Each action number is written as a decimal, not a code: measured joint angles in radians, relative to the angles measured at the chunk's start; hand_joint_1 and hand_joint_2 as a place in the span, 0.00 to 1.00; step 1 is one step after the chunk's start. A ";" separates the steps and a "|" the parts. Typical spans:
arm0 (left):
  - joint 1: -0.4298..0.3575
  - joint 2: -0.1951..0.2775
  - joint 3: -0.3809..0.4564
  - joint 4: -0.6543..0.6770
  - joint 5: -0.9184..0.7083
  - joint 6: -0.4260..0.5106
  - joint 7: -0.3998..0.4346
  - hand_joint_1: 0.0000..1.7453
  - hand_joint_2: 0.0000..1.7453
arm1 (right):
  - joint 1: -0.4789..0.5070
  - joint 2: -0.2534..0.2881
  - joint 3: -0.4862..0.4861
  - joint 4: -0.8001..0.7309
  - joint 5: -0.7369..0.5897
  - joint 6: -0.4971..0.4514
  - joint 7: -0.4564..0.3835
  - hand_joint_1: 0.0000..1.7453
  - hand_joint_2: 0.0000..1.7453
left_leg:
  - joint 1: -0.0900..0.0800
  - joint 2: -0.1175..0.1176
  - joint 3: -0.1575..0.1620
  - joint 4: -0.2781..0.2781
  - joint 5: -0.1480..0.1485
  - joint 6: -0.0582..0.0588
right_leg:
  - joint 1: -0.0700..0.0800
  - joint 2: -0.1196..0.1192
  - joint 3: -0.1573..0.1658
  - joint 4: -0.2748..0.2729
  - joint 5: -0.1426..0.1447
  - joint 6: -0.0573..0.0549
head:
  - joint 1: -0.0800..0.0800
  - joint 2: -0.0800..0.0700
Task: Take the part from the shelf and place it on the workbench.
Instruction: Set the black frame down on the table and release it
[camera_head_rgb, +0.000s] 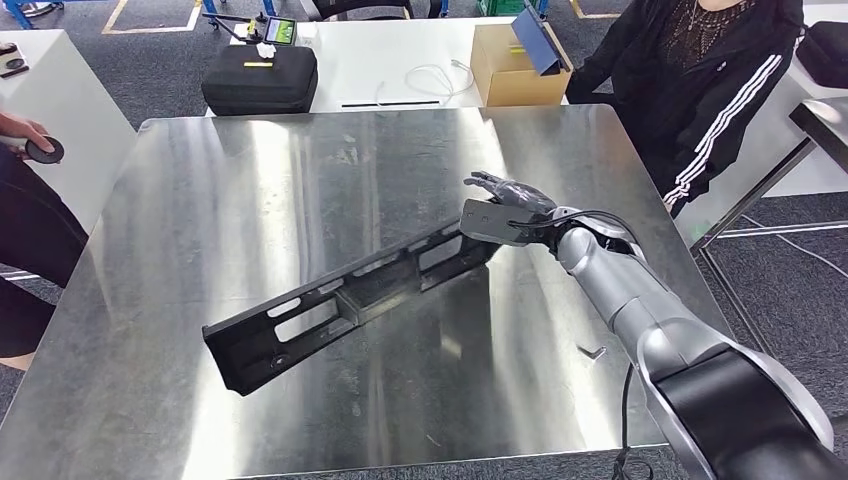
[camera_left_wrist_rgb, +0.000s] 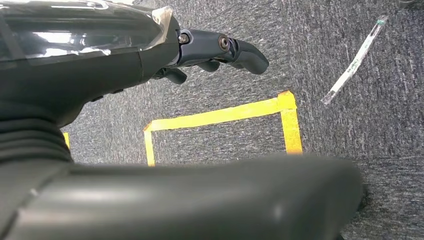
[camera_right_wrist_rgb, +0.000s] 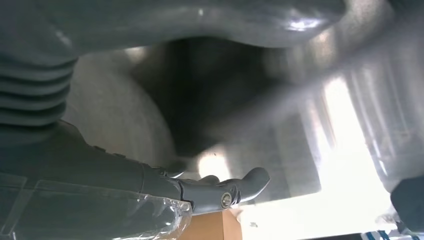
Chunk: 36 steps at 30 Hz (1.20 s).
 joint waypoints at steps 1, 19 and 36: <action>0.000 0.000 0.000 0.000 -0.001 0.000 0.000 0.00 0.00 | -0.002 0.000 0.002 -0.003 0.000 0.000 -0.002 0.00 0.00 | 0.000 0.000 0.001 0.000 0.000 0.000 | 0.000 0.000 0.001 0.000 0.000 0.000 | 0.000 0.000; -0.007 -0.006 0.001 0.000 0.000 0.020 0.003 0.00 0.00 | 0.027 0.022 0.015 -0.064 0.050 -0.185 0.160 0.00 0.00 | -0.001 0.000 0.005 0.000 0.000 0.000 | -0.001 0.000 0.005 0.000 0.000 0.000 | 0.000 0.000; -0.004 -0.007 0.008 0.000 0.012 0.040 0.019 0.00 0.00 | 0.347 0.074 -0.244 -0.366 -0.847 0.542 -0.336 0.00 0.00 | -0.001 -0.001 0.010 0.000 -0.002 -0.001 | -0.001 -0.001 0.006 0.000 -0.003 -0.004 | 0.000 0.000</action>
